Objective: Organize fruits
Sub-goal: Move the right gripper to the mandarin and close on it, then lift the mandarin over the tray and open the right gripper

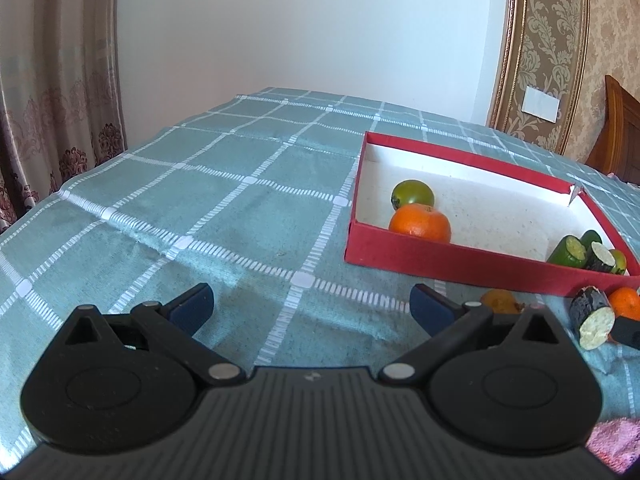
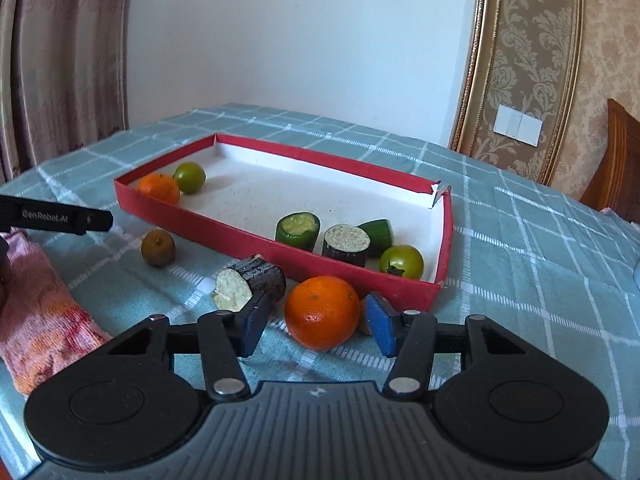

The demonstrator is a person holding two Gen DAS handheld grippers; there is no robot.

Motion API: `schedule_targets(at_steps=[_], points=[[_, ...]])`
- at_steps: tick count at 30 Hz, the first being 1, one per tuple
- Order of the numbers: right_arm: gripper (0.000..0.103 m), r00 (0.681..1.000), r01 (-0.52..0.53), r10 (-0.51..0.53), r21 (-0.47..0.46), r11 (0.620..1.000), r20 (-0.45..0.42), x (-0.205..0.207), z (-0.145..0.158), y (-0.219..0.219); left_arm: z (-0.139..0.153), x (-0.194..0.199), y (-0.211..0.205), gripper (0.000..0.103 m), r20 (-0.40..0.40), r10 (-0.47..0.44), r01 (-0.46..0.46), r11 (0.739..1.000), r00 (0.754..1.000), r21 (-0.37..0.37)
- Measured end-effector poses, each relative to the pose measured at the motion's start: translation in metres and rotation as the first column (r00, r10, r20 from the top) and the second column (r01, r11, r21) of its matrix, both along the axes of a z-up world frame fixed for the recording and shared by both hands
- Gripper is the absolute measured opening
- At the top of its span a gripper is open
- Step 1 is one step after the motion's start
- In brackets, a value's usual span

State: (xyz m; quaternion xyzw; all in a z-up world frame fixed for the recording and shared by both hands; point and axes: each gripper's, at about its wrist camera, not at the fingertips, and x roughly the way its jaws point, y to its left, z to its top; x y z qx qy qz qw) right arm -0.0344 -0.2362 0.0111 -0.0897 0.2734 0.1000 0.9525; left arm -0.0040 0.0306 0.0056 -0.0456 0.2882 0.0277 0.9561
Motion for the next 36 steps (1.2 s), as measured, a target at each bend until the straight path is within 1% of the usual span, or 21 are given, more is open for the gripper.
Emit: schedule_targets(at_steps=[4,5,9,20,28,36], points=[[0.047,1.0,-0.008,0.008,-0.046,0.999,0.0,0.004,-0.002,0.004,0.0,0.0,-0.002,0.103,-0.008,0.002,-0.002,1.0,1.0,0.008],[0.044,1.0,-0.007,0.007,-0.061,0.998,0.003,0.004,-0.003,0.005,0.0,0.001,-0.002,0.103,-0.009,0.003,-0.003,1.0,1.0,0.01],[0.042,1.0,-0.012,0.012,-0.073,0.997,0.009,0.007,-0.004,0.006,0.0,0.002,-0.004,0.103,-0.015,0.008,-0.007,1.0,1.0,0.019],[0.041,1.0,0.003,-0.003,-0.007,1.0,0.025,0.001,0.0,0.0,-0.001,0.003,-0.005,0.103,-0.021,0.011,-0.01,0.999,1.0,0.031],[0.041,0.999,0.005,-0.005,0.014,1.0,0.053,-0.004,0.008,-0.001,-0.001,0.003,-0.006,0.103,-0.024,0.011,-0.01,0.999,1.0,0.037],[0.041,0.995,0.064,-0.066,0.024,0.998,0.073,-0.003,0.023,0.0,-0.001,0.004,-0.006,0.103,-0.025,0.01,-0.009,0.999,1.0,0.044]])
